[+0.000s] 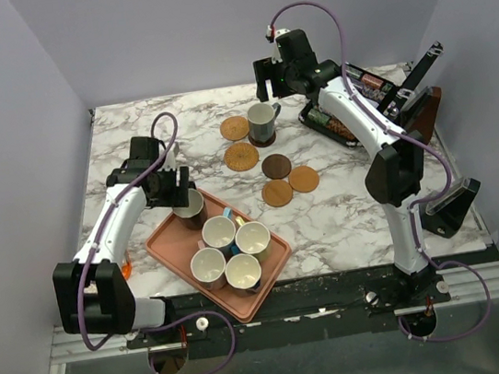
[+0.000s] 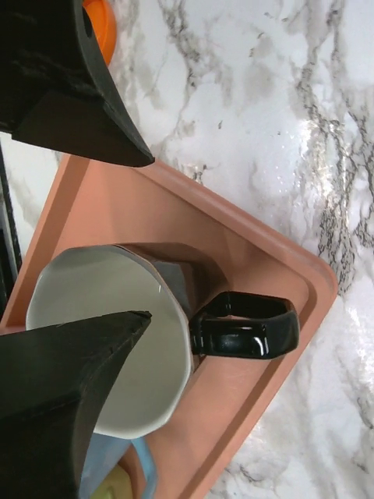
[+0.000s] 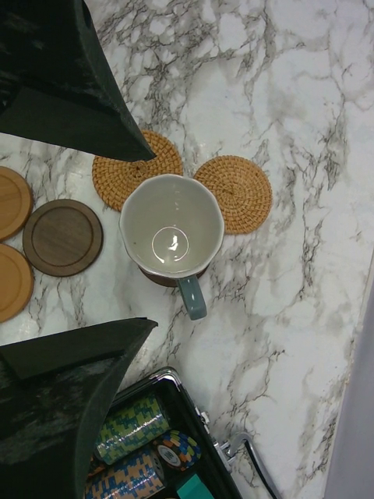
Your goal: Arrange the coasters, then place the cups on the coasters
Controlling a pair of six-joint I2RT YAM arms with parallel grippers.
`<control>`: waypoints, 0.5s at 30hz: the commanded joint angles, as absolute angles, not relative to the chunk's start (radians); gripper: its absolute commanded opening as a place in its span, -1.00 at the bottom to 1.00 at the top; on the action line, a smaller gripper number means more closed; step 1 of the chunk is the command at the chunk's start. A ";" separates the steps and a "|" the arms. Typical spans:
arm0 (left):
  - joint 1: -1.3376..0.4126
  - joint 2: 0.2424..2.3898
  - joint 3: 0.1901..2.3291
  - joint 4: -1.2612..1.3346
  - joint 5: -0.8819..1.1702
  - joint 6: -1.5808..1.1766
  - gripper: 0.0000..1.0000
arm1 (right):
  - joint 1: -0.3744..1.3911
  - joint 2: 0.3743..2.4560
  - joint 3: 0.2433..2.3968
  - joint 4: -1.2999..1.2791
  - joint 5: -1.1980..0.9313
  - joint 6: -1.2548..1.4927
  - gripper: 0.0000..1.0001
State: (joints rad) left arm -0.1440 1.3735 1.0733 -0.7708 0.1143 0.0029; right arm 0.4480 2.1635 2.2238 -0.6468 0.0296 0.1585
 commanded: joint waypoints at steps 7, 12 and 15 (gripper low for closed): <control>-0.143 1.266 1.059 -0.885 -0.002 -0.576 0.56 | 0.451 2.132 2.214 -0.669 0.029 0.147 0.77; -0.141 1.247 1.008 -0.881 0.018 -0.656 0.41 | 0.453 2.126 2.206 -0.667 0.026 0.149 0.77; -0.141 1.246 0.983 -0.865 0.009 -0.669 0.21 | 0.453 2.125 2.203 -0.666 0.026 0.149 0.77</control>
State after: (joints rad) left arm -0.1440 1.2572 1.0229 -0.8574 0.0307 -0.5667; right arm 0.4480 2.1635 2.2192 -0.6479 0.0296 0.1562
